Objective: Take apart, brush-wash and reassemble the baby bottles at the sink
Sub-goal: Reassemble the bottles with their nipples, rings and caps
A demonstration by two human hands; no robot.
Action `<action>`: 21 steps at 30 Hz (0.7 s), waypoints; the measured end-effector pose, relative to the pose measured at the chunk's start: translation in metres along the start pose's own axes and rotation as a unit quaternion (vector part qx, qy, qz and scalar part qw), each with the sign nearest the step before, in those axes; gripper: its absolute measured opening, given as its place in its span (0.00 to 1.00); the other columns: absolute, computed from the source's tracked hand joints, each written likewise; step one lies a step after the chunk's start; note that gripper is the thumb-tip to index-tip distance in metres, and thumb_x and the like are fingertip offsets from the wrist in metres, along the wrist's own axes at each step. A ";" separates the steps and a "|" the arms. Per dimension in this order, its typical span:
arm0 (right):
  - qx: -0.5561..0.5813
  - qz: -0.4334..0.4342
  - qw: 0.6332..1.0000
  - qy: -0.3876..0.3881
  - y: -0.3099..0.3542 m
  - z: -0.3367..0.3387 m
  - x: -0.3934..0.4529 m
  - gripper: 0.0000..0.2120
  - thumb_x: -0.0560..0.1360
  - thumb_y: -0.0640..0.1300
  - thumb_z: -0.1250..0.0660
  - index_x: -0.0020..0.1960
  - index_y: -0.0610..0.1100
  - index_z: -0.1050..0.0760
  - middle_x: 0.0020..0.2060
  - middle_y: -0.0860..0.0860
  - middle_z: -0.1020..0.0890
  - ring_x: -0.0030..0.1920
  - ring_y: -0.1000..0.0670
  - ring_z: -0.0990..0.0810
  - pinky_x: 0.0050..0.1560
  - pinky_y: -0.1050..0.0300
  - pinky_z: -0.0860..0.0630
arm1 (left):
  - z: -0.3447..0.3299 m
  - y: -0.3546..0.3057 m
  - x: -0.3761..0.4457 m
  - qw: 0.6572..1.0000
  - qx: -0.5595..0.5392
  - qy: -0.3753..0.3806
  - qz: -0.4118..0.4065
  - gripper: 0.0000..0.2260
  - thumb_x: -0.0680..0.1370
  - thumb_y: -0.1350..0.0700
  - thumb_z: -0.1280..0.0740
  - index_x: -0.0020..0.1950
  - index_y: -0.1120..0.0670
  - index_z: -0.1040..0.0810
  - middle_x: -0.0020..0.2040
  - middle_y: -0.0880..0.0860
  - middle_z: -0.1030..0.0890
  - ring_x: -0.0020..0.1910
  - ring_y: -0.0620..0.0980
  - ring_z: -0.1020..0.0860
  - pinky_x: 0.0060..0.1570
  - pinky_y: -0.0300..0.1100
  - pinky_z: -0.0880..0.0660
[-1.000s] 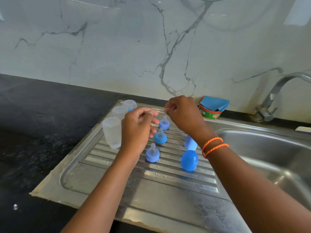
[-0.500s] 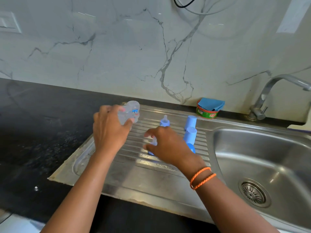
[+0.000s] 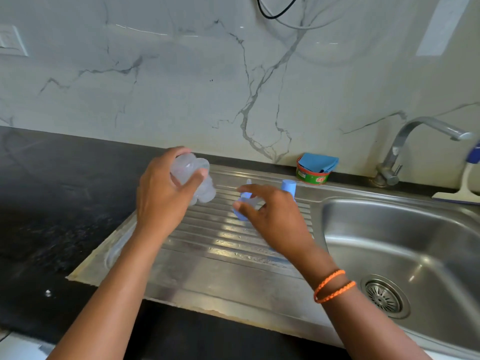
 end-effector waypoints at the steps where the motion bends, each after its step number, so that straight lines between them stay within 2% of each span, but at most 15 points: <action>1: 0.044 -0.005 0.999 -0.012 -0.002 0.011 -0.001 0.14 0.80 0.56 0.27 0.64 0.55 0.16 0.54 0.57 0.14 0.38 0.53 0.18 0.48 0.51 0.18 | -0.006 -0.006 0.002 0.997 -0.076 0.016 -0.005 0.16 0.78 0.43 0.27 0.66 0.38 0.23 0.61 0.44 0.20 0.53 0.51 0.20 0.48 0.55 0.18; 4: 0.147 -0.015 0.988 -0.045 -0.010 0.041 -0.006 0.11 0.79 0.51 0.24 0.62 0.55 0.15 0.51 0.56 0.13 0.41 0.50 0.14 0.51 0.44 0.16 | -0.034 -0.019 0.004 0.959 -0.262 0.096 0.049 0.12 0.81 0.49 0.28 0.64 0.44 0.21 0.63 0.52 0.21 0.45 0.55 0.17 0.41 0.54 0.16; 7: 0.188 -0.012 0.980 -0.059 -0.021 0.058 -0.012 0.16 0.78 0.47 0.22 0.64 0.57 0.16 0.58 0.57 0.15 0.46 0.50 0.14 0.55 0.48 0.16 | -0.068 -0.029 -0.004 0.909 -0.360 0.179 0.110 0.12 0.81 0.50 0.29 0.62 0.52 0.21 0.59 0.62 0.19 0.41 0.58 0.17 0.40 0.51 0.19; 11: 0.236 -0.013 0.967 -0.099 -0.037 0.064 -0.023 0.19 0.76 0.40 0.21 0.65 0.52 0.17 0.58 0.53 0.17 0.43 0.48 0.15 0.49 0.56 0.18 | -0.101 -0.028 -0.015 0.898 -0.349 0.223 0.148 0.17 0.81 0.46 0.30 0.60 0.58 0.22 0.52 0.64 0.16 0.38 0.59 0.18 0.41 0.50 0.20; 16: 0.229 -0.007 0.967 -0.107 -0.039 0.065 -0.026 0.20 0.75 0.41 0.20 0.64 0.51 0.18 0.59 0.54 0.16 0.48 0.46 0.13 0.52 0.49 0.15 | -0.113 -0.027 -0.024 0.903 -0.323 0.248 0.138 0.20 0.81 0.43 0.31 0.58 0.60 0.21 0.44 0.67 0.16 0.37 0.58 0.18 0.39 0.49 0.19; 21: 0.202 0.046 0.975 -0.086 -0.029 0.064 -0.027 0.20 0.75 0.34 0.22 0.64 0.49 0.18 0.61 0.53 0.17 0.58 0.47 0.16 0.57 0.50 0.16 | -0.115 -0.015 -0.029 0.904 -0.311 0.247 0.159 0.27 0.80 0.35 0.34 0.57 0.59 0.20 0.39 0.61 0.17 0.32 0.57 0.22 0.35 0.48 0.23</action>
Point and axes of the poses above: each hand's wrist, its own x-axis towards the middle knuckle, its own z-axis out of the back of the hand, y = z × x, the point moved 7 cm from there along x, towards the middle knuckle
